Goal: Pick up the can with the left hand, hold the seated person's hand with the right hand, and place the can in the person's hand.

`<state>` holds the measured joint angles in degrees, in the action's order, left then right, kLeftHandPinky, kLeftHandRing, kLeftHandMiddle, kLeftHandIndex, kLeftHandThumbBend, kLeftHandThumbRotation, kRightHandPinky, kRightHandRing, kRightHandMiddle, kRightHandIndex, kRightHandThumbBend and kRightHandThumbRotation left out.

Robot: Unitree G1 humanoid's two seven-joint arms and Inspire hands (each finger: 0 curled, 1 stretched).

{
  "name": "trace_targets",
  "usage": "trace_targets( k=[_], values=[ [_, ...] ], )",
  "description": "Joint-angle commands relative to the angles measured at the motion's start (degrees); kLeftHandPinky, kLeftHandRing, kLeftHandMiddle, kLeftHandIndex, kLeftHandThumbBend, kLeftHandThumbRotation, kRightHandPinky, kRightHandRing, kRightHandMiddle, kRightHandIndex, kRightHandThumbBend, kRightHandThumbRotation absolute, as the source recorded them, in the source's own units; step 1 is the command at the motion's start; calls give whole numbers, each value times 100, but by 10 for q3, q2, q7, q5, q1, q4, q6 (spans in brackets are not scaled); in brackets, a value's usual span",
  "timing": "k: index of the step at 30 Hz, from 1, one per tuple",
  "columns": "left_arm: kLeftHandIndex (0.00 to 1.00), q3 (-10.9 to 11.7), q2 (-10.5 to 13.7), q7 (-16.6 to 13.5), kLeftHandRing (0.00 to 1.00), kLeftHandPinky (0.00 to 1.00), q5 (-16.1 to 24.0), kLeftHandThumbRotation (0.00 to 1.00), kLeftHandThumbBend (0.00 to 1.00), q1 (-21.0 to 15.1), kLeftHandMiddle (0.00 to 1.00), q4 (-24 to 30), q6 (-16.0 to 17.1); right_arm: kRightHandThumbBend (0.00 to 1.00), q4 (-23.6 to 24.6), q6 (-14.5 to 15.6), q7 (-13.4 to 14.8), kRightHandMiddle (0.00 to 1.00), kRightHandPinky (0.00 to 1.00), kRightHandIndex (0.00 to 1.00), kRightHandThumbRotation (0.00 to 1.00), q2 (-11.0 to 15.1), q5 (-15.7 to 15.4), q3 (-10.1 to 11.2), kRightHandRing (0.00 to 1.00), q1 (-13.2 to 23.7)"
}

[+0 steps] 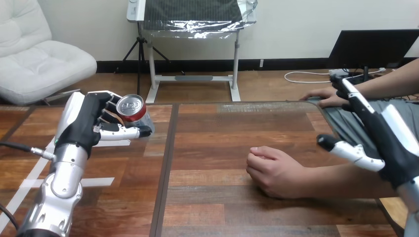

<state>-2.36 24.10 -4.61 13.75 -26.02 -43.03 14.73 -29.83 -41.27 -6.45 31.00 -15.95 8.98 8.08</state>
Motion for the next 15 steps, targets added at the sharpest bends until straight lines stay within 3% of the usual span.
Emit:
trace_targets(
  k=[1, 6, 15],
  values=[
    [46, 18, 4, 6, 43, 40, -15, 0, 65, -13, 46, 59, -1, 93, -22, -2, 27, 97, 91, 99, 76, 37, -49, -20, 97, 56],
    [46, 21, 2, 13, 43, 40, -17, 0, 65, -8, 46, 80, -13, 94, -44, 2, 34, 99, 94, 100, 72, 61, -94, -42, 98, 75],
    [46, 25, -1, 29, 43, 41, -24, 0, 64, -3, 46, 106, -20, 99, -92, -2, 35, 99, 97, 99, 65, 89, -133, -80, 99, 111]
  ],
)
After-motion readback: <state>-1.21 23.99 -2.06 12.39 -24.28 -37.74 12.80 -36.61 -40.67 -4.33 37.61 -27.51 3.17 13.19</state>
